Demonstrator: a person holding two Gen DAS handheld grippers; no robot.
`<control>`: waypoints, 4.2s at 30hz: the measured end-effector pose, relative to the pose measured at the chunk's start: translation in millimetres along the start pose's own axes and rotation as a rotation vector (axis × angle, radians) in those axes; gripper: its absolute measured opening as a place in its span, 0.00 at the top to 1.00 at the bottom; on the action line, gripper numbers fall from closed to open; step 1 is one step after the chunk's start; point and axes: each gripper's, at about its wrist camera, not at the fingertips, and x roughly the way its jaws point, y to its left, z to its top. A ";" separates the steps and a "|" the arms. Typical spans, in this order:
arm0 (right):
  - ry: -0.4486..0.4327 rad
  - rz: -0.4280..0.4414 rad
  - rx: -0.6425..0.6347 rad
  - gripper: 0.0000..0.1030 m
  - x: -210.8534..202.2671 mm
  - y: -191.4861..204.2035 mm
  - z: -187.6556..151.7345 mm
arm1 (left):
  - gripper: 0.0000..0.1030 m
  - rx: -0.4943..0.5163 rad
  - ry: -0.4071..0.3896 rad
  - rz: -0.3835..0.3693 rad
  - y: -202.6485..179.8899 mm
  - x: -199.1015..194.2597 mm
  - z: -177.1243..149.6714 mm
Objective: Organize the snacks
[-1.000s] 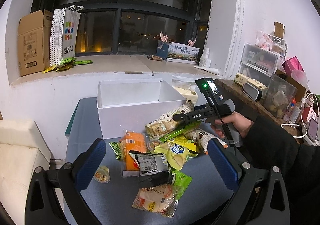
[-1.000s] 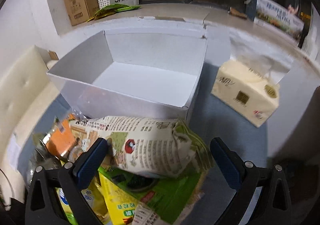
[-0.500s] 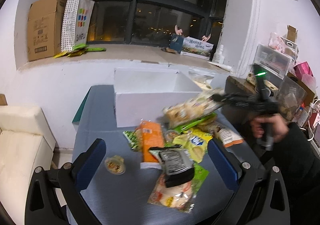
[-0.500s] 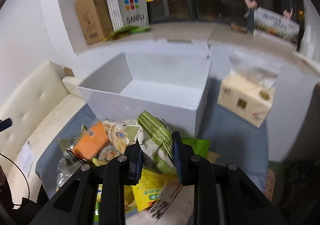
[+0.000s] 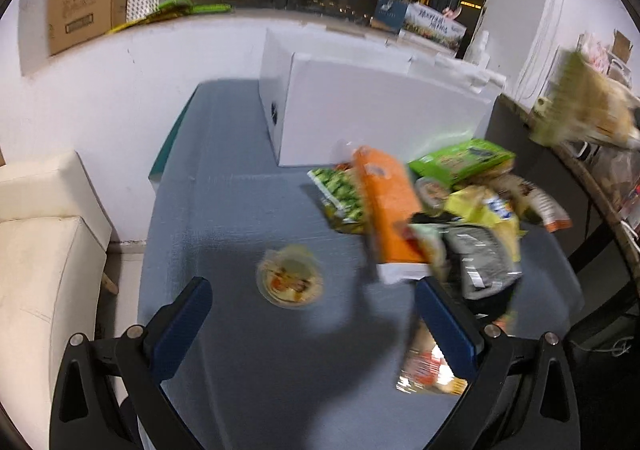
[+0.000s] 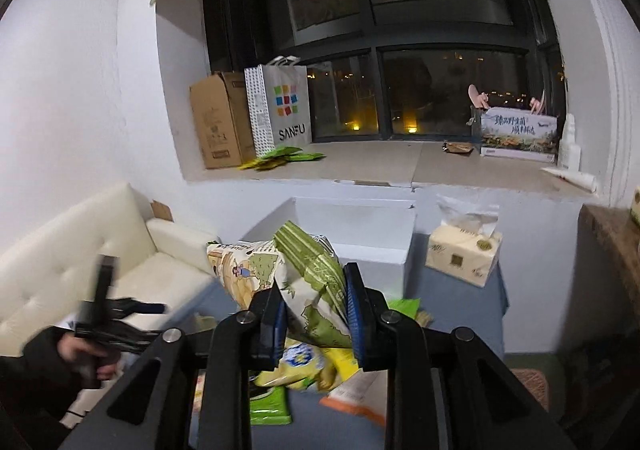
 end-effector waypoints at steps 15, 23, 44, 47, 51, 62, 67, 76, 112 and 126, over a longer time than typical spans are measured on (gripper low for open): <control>0.064 0.051 0.083 0.74 6.4 -3.6 -36.8 | 0.51 0.083 -0.040 0.011 -9.9 5.0 0.4; 0.042 0.012 0.087 0.74 22.5 -14.9 -10.4 | 0.51 0.128 -0.246 -0.041 -38.0 -45.4 70.5; 0.229 -0.365 0.071 0.53 250.8 -77.0 117.4 | 0.00 0.050 -0.044 0.163 -33.6 121.7 256.2; 0.252 -0.334 0.093 0.00 267.9 -82.5 117.2 | 0.00 0.031 -0.083 0.147 -27.6 106.4 249.3; 0.220 -0.334 0.087 0.00 258.0 -79.3 118.7 | 0.00 0.032 -0.117 0.137 -21.1 87.5 243.6; 0.024 -0.141 0.056 0.00 152.4 -51.6 112.3 | 0.00 0.081 -0.310 0.030 -42.3 -21.0 187.8; -0.031 -0.088 0.009 0.00 94.7 -34.5 82.9 | 0.00 0.113 -0.389 -0.008 -59.5 -65.0 146.1; 0.121 -0.137 0.092 0.00 39.7 -33.2 -13.3 | 0.00 0.104 -0.373 -0.092 -81.8 -95.6 69.7; 0.469 -0.127 0.403 0.63 129.0 -121.1 -101.4 | 0.00 0.054 -0.218 -0.123 -77.8 -78.6 13.1; 0.282 -0.094 0.292 0.63 33.8 -70.8 -102.8 | 0.00 0.075 -0.046 -0.037 -93.2 6.4 50.7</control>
